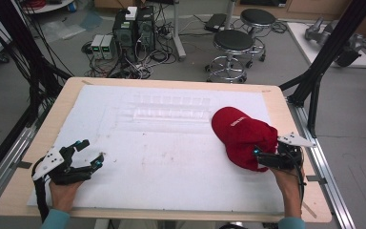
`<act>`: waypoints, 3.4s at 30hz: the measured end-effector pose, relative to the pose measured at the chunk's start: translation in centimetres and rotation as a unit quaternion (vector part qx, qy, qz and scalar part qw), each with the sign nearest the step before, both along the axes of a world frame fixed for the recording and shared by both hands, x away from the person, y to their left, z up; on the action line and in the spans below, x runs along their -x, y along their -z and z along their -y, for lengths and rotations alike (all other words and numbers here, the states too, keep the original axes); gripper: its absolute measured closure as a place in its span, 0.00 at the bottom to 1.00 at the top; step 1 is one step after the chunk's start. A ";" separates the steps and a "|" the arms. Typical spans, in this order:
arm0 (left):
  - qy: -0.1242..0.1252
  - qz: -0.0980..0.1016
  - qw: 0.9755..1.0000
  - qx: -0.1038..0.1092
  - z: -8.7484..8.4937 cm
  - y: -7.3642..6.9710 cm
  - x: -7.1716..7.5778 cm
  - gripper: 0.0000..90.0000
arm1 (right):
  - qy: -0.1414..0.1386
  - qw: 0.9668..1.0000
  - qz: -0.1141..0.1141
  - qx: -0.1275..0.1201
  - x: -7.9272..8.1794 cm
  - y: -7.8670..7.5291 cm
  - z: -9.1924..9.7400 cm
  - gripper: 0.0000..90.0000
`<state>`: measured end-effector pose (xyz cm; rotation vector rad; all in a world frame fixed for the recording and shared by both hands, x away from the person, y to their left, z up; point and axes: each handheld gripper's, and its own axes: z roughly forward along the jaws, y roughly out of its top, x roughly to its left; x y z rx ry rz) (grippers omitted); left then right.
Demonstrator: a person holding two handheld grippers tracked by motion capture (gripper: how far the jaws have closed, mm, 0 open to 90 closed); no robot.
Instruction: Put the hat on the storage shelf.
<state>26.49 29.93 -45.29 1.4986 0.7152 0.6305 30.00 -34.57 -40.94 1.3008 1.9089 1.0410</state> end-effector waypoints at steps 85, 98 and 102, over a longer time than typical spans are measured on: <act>0.158 -0.079 0.983 -0.046 2.0 -9.6 -4.4 0.11 | -0.378 0.918 0.120 0.009 -0.9 -11.5 -14.6 0.93; 0.229 -0.087 0.968 -0.054 6.3 -12.6 -5.8 0.07 | -0.431 0.894 0.118 -0.003 -1.4 -11.9 -17.6 0.93; 0.249 -0.093 0.962 -0.062 7.6 -12.8 -6.2 0.07 | -0.453 0.884 0.111 -0.009 -1.5 -12.0 -18.6 0.93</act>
